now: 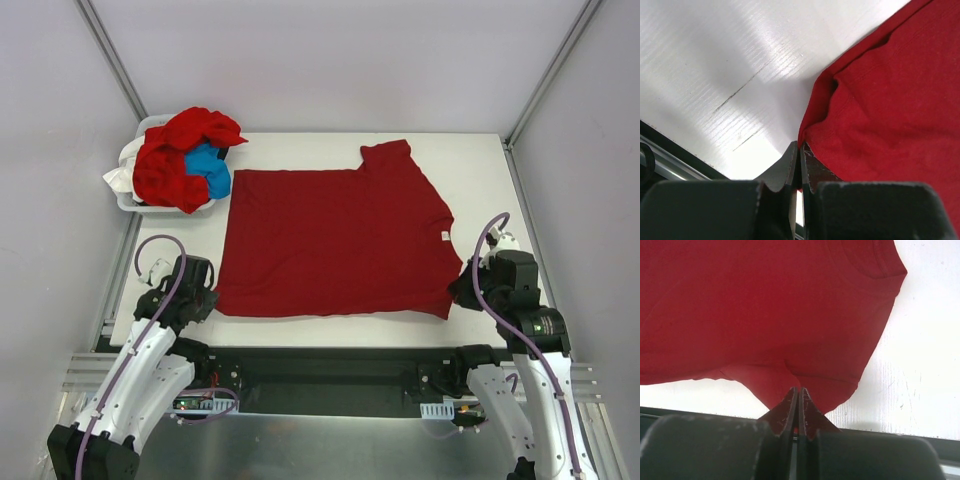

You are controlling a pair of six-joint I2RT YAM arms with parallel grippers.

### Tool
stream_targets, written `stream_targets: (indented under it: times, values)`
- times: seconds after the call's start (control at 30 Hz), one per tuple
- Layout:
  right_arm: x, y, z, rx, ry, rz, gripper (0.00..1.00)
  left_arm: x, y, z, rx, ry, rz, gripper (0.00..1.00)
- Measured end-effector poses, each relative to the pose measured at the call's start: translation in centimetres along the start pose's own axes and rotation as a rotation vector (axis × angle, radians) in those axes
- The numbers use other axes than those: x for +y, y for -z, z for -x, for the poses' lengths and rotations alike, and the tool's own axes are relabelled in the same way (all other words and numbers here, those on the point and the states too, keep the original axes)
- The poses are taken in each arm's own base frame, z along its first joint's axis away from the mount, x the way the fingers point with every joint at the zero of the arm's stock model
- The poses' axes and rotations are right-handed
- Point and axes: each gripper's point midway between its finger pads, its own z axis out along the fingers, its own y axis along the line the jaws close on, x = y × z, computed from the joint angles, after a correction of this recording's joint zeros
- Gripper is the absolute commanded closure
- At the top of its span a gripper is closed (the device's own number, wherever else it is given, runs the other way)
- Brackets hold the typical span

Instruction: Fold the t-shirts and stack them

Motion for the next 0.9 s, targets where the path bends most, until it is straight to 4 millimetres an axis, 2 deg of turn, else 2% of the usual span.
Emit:
stream_targets:
  times: [0.27,0.5,0.9]
  values:
    - [0.0,-0.2,0.1,-0.006,0.0,0.001,0.99,-0.1,-0.1,0.1,-0.002,0.001,0.001,1.0]
    - [-0.5,-0.9,-0.6,0.001,-0.019,-0.014,0.99,-0.2,-0.1,0.2,-0.006,0.017,0.002,1.0]
    - [-0.5,-1.2,0.0,-0.03,-0.028,-0.018,0.99,0.2,-0.7,-0.1,0.012,0.045,0.054,1.0]
